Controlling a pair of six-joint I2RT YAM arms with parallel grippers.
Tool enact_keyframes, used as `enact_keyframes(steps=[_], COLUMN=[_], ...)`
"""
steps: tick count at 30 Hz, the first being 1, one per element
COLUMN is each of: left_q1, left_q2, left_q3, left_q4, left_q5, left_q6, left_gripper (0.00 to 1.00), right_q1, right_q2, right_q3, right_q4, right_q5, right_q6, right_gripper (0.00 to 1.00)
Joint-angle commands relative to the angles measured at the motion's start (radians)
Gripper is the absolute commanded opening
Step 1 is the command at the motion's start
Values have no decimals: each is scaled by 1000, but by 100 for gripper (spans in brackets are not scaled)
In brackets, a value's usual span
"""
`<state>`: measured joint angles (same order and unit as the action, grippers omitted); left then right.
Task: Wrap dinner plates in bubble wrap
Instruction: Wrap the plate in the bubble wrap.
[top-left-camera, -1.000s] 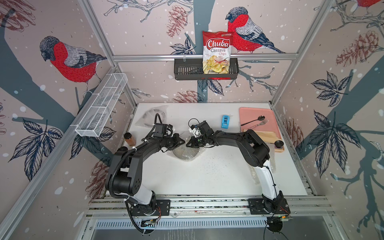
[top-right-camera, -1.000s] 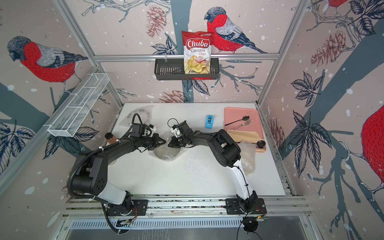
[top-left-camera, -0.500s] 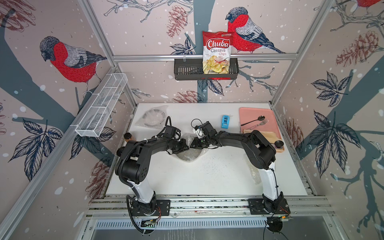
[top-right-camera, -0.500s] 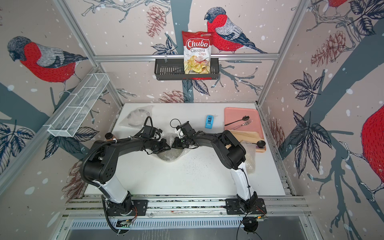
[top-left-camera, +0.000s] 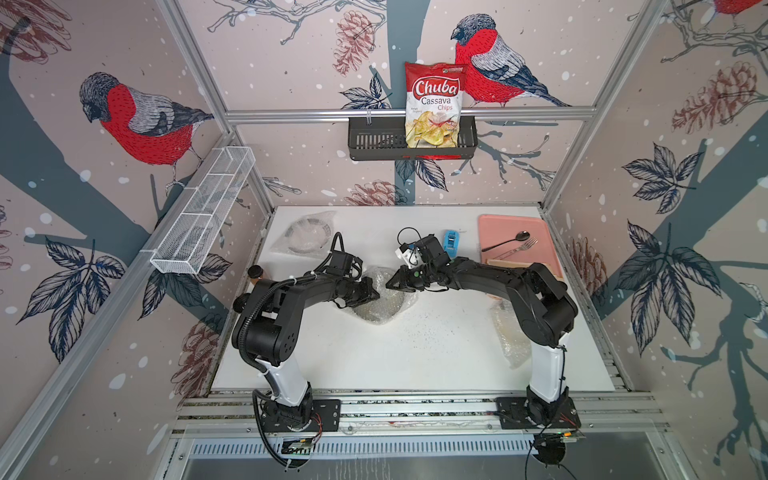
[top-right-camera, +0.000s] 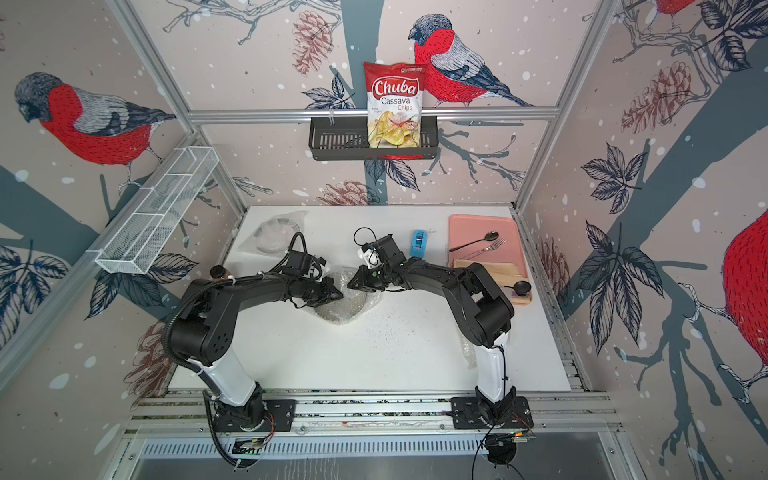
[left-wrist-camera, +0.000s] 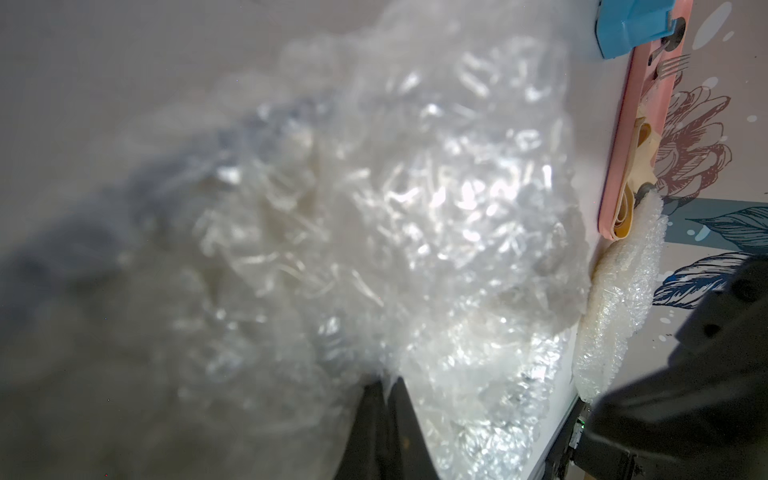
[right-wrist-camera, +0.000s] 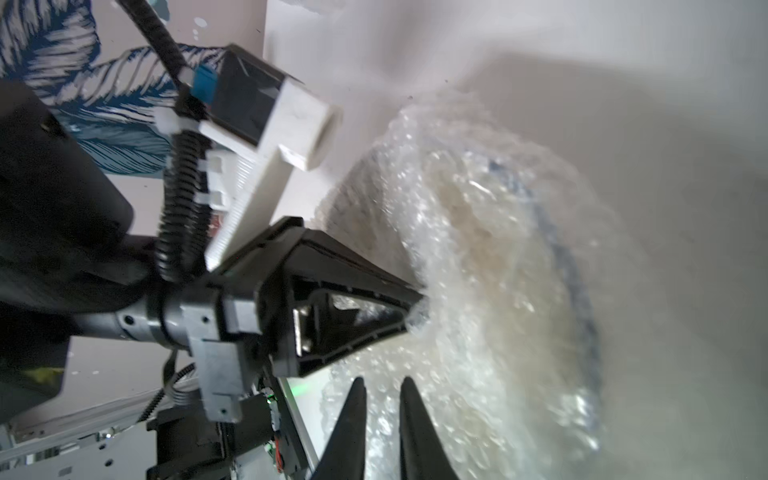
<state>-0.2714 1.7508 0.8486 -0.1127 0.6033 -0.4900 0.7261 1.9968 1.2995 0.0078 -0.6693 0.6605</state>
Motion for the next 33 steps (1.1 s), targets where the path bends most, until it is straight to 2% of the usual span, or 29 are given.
enact_keyframes(steps=[1,4,11,15,19,23,26,31,33], left_q1=[-2,-3,5,36,92,107,106,86,70], left_q2=[11,10,-28,-68,-119,-140,-128,-52,-33], left_q3=[-17,-17,-4,13,44,92,95,87,72], left_q4=[-158,-155,-162,-161,-192,-211,-163,-159,-149], left_q5=[-116,-100,-62,9,62,86,105,86,78], left_q6=[23,21,10,-14,-54,-99,-139,-127,-123], left_gripper=[0,0,0,19,25,24,23,7,5], right_q1=[17,34,53,57,57,65,68,68,68], right_q2=[47,103,166,164,172,174,175,175,171], right_q3=[51,79,96,67,55,62,73,91,95], right_q4=[39,66,-68,-92,-94,-101,-108,-123,-124], right_q5=[21,45,220,285,296,313,313,312,310], right_q6=[51,81,41,29,25,24,22,18,18], right_gripper=[11,9,6,5,5,5,5,5,5])
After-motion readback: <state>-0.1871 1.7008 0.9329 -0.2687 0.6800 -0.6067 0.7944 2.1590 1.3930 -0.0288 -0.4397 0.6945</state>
